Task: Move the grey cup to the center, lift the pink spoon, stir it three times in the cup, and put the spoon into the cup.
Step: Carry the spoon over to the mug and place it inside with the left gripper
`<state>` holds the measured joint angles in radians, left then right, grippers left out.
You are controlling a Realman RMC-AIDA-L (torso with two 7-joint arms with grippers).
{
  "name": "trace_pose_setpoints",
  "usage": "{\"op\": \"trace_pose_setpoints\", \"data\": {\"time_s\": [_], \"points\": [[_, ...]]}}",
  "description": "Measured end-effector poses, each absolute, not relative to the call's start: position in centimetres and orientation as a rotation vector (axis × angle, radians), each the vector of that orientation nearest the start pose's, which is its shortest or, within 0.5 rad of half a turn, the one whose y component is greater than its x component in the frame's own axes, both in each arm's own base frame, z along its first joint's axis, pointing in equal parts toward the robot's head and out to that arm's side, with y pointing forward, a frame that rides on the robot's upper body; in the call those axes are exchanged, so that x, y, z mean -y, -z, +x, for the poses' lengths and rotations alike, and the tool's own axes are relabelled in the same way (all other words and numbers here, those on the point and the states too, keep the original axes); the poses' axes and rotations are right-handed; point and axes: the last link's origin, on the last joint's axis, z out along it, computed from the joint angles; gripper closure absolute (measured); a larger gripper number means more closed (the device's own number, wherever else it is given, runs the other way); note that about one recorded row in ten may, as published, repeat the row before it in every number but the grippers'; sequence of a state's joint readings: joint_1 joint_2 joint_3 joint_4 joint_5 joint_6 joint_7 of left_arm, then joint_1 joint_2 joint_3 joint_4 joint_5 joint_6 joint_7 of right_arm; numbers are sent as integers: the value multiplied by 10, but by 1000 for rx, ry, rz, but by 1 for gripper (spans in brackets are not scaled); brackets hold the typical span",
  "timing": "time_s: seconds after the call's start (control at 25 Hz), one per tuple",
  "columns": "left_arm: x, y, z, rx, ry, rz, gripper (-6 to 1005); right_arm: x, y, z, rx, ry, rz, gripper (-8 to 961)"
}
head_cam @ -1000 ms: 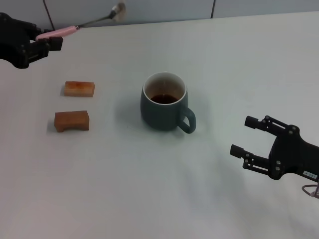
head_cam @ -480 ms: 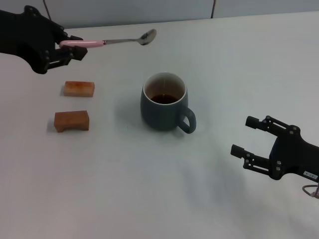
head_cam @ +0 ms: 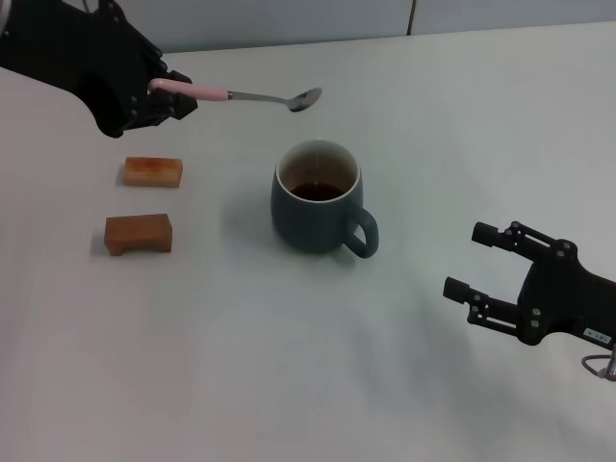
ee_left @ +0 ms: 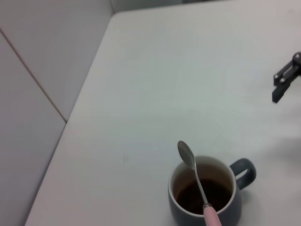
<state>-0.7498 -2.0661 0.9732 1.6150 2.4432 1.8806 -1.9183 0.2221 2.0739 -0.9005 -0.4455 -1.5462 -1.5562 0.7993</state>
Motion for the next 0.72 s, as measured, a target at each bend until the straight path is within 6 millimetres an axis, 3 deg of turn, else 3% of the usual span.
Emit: {"op": "trace_pose_setpoints", "data": {"time_s": [0.72], "points": [[-364,-62,-61,-229,-650,-2753,867,-240,22,319,-393,-863,-2455,166]]}}
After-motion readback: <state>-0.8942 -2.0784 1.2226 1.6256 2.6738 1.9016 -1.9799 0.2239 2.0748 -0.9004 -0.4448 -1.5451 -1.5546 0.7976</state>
